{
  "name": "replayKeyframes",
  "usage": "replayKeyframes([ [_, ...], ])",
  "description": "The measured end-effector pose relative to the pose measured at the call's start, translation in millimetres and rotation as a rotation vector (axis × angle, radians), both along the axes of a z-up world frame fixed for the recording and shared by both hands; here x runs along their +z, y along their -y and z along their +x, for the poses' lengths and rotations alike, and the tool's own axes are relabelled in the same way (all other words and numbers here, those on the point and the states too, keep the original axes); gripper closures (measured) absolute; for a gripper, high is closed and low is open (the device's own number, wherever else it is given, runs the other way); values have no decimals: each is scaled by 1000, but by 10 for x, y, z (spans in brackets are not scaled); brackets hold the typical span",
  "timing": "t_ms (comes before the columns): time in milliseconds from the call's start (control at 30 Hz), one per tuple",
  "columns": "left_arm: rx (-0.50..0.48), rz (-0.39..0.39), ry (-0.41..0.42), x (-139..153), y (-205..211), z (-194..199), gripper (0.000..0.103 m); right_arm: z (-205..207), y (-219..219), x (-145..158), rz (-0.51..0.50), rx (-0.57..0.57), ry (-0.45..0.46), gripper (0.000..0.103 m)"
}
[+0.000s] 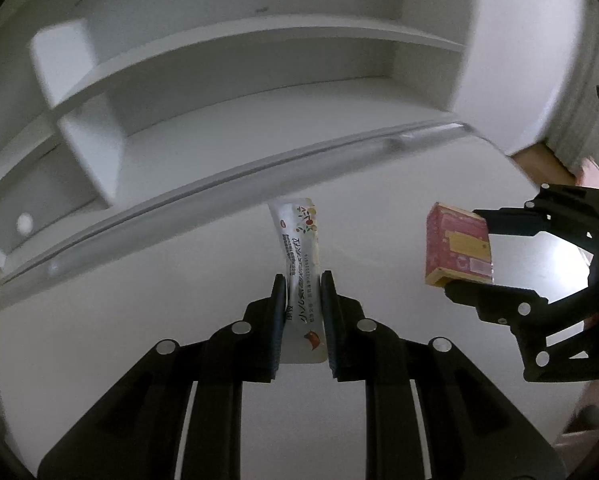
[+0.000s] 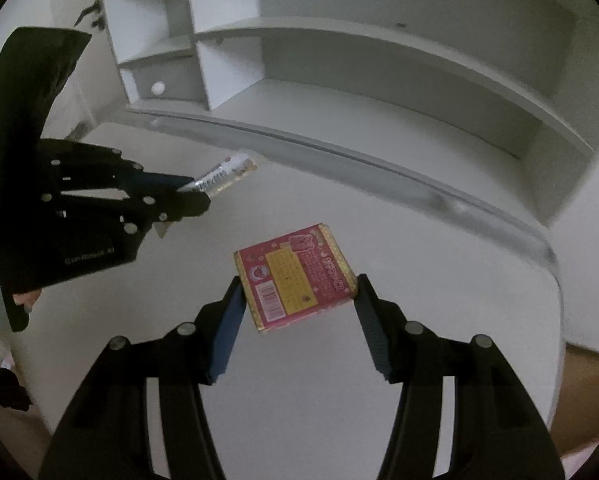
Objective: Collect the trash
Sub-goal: 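Grasp the white wrapper with the left gripper while the right grasps the red-yellow box, then carry the wrapper and box over the black bin and open both grippers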
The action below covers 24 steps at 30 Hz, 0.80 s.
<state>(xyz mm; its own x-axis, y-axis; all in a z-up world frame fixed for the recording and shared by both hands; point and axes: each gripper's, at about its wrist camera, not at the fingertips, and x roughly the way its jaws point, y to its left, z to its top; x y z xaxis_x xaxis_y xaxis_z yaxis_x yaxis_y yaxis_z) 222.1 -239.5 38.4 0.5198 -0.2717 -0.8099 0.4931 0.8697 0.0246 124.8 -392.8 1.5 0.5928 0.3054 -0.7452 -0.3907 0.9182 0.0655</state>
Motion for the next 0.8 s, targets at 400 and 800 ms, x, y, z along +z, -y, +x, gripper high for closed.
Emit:
replayKeyframes([
  [400, -448, -40, 24, -3, 2240, -1468, 86, -2149, 2163, -271, 75, -460, -19, 48],
  [800, -882, 20, -66, -694, 3929, -3238, 86, -3883, 3421, -1213, 191, -782, -126, 48],
])
